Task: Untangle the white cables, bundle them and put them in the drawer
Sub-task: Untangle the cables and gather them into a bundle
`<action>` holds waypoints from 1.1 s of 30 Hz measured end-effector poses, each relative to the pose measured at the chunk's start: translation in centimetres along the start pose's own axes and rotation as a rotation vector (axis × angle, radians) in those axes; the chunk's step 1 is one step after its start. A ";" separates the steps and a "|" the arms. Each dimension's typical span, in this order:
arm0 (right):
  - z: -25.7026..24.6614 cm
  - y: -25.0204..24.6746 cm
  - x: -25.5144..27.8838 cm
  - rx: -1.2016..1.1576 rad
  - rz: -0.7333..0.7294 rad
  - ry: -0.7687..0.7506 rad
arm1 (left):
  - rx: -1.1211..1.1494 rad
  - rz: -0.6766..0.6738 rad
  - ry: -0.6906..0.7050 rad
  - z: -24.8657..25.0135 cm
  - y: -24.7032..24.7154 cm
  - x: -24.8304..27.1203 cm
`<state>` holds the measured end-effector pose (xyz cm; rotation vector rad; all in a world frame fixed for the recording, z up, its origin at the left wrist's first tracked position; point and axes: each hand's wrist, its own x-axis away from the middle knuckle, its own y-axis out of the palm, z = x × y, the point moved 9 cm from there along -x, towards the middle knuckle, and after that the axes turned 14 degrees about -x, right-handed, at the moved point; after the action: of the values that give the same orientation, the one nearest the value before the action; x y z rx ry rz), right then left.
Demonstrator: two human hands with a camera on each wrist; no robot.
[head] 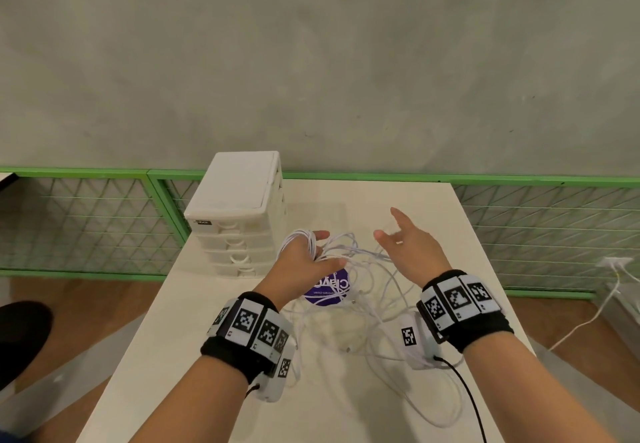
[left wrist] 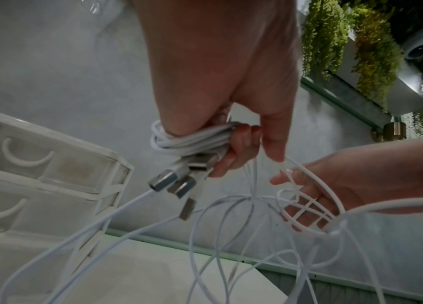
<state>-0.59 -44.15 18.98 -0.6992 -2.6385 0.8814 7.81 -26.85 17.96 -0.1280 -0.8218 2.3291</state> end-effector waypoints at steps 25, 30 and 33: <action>4.7 3.2 1.1 -0.164 -0.134 -0.096 | -0.198 0.311 0.039 1.6 -6.6 0.4; 3.6 2.1 1.2 -0.433 -0.137 -0.092 | -0.501 0.280 -0.026 0.2 -4.9 0.2; 1.3 0.6 1.3 -0.373 -0.126 -0.126 | -0.537 0.244 -0.061 -0.3 -3.8 0.2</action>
<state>-1.99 -43.74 17.70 -0.5641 -2.9587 0.4137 9.82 -24.32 20.03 -0.4071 -1.5214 2.2800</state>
